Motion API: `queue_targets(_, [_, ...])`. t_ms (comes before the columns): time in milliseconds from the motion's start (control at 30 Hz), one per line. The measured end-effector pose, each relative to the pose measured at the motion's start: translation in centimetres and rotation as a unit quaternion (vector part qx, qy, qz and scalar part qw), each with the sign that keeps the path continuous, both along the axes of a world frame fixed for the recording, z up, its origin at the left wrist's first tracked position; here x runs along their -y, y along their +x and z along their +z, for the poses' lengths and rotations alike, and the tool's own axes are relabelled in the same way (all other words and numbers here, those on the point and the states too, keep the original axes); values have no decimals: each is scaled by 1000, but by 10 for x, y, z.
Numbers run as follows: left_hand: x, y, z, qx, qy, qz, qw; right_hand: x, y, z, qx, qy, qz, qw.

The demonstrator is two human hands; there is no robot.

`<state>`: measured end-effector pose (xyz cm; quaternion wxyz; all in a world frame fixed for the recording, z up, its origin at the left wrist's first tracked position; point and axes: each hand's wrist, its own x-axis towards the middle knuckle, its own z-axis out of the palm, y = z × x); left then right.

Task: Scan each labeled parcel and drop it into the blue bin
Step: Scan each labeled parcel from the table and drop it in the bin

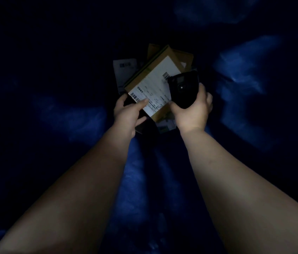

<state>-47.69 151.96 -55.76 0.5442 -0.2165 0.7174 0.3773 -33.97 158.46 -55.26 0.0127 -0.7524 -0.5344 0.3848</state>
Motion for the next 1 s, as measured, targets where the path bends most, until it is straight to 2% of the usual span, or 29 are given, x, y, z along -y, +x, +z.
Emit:
queue_targets(100, [-3,-1,23,-83,-19,-79,993,3,-5,24,7,4,7,1000])
queue_targets(233, [-3,-8,69,-202,25,-231,951,9,-17,74,9,14,23,1000])
queue_targets(300, [-9,-16,105,-243,52,-308,918,9,-25,109,11,21,39,999])
queue_targets(400, [-20,-31,169,-312,82,-433,842,6,-34,172,17,25,67,997])
queue_targets(500, [-28,-42,244,-361,98,-498,782,3,-38,244,10,29,82,996])
queue_targets(633, [-15,-43,347,-415,120,-539,724,9,-35,348,-15,46,77,996])
queue_targets(733, [1,-40,414,-445,159,-540,696,15,-27,420,-38,65,108,991])
queue_targets(833, [8,-45,470,-480,184,-521,681,16,-22,485,-50,81,165,982])
queue_targets(1000, [15,-61,550,-529,174,-494,667,9,-19,573,-28,109,251,961])
